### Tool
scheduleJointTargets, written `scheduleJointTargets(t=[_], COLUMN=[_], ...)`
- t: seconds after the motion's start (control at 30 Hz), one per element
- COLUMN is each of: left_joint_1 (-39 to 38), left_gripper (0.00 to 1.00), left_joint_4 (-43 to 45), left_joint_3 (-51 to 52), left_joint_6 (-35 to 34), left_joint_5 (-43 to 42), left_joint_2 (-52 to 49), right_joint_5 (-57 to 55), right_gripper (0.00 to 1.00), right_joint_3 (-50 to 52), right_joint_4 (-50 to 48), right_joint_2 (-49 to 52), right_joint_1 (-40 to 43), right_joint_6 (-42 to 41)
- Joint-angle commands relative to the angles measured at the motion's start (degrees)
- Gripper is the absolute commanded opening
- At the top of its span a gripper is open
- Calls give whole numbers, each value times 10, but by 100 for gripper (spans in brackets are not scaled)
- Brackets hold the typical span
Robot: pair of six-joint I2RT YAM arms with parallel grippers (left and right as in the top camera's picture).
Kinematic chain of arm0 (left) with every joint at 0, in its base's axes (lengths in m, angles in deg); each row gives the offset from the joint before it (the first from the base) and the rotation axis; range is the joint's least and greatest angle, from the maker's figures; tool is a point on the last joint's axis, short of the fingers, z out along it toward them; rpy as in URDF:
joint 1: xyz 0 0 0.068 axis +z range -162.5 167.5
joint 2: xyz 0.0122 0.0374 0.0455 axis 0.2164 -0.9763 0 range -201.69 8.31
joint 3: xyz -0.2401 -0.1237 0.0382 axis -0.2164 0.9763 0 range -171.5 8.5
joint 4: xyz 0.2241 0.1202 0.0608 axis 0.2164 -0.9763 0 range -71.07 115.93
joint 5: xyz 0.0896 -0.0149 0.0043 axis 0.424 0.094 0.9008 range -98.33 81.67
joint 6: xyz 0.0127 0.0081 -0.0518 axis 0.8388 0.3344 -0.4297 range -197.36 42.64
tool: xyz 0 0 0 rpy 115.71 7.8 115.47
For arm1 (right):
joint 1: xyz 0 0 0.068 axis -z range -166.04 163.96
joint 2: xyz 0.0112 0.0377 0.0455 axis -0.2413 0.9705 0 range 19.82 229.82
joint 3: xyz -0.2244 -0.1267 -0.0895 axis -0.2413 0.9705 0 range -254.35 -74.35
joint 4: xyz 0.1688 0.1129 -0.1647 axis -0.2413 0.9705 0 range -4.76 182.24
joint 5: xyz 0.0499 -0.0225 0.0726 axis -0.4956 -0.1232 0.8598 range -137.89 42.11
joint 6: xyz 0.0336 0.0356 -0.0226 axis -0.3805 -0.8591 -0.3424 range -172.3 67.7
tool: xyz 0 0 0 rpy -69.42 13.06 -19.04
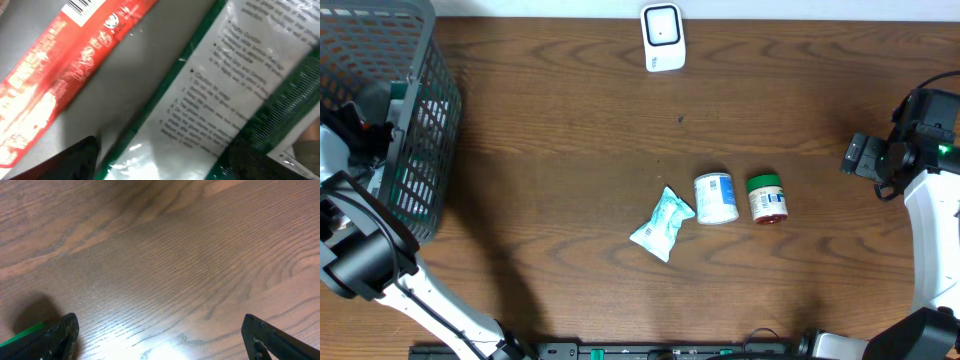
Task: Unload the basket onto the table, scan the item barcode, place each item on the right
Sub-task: 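Grasp the white-and-green glove packet in the basket, then lift the glove packet up out of the basket with the left gripper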
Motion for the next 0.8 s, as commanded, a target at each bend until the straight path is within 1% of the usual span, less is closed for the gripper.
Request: scheduleJointTargets(t=[0.0,0.03,0.07,0.1,0.13,0.2,0.23,0.3,0.33,0.7,0.77], left_joint_1=[-1,-1,-1,-1,-1,-1,-1,-1,-1,-1,-1], left_gripper=[79,77,65,60,51,40,32,11,8,7,7], left_joint_4=[-37,-39,-42,-42,-42,-42,-41,-42,-43,-48,-44], left_joint_3=[21,21,21,21,21,21,21,21,21,32,31], left_joint_6=[-4,-5,-4,-4,-4,-4,-4,-4,-4,-4,-14], left_joint_5=[-76,-77,-82,-82,-82,-82,-82,-82,-82,-82,-83], left_joint_2=[-31,-28,-22,-19,-12,-5,-3,-3,-3,-3,-1], right_joint_5=[-5,-5,-5,-5,-5,-5,-5,-5,-5,-5,-5], right_gripper=[99,99,99,99,99,99,99,99,99,99,99], right_joint_3=[-7,-7,-7,-7,-7,-7,-7,-7,-7,-7,-7], right_joint_4=[1,1,1,1,1,1,1,1,1,1,1], right_joint_2=[-3,-3,-3,-3,-3,-3,-3,-3,-3,-3,-3], right_joint_1=[2,2,2,2,2,2,2,2,2,2,2], right_joint_6=[3,3,3,3,3,3,3,3,3,3,3])
